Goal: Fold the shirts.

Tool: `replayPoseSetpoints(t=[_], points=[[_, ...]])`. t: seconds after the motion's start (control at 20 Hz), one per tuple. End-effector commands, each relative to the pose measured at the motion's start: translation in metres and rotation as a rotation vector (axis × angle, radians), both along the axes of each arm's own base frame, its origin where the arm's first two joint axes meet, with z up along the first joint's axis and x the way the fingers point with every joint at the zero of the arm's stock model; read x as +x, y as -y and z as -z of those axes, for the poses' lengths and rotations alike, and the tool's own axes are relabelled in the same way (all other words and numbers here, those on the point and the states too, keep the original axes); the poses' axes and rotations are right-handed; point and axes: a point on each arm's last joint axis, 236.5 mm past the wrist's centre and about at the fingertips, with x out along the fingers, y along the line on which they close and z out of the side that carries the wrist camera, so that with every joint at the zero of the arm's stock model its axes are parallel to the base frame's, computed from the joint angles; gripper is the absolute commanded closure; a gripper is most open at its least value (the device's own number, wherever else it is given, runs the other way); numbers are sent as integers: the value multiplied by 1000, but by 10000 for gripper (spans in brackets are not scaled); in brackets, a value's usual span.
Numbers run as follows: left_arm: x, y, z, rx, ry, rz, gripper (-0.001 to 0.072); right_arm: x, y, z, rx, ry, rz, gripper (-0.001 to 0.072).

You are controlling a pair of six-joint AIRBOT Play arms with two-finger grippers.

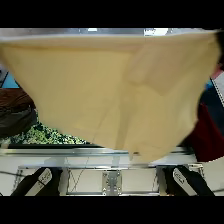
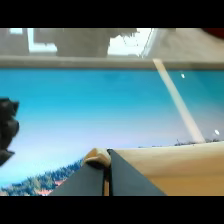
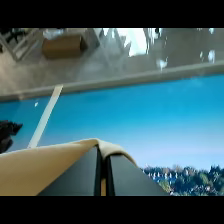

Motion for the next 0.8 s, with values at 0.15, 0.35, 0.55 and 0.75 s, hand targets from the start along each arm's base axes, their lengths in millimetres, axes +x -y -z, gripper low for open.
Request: replayPoseSetpoints(t=[0.15, 0.35, 0.55, 0.75], points=[[138, 2, 192, 78, -281, -84, 696, 127, -32, 185, 74, -287, -78, 681], [196, 9, 245, 104, -249, -190, 696, 187, -39, 224, 51, -190, 24, 681], [205, 8, 267, 97, -276, -206, 695, 199, -36, 248, 24, -201, 48, 680], [189, 12, 283, 108, -370, -181, 695, 186, -42, 268, -56, -278, -14, 680]])
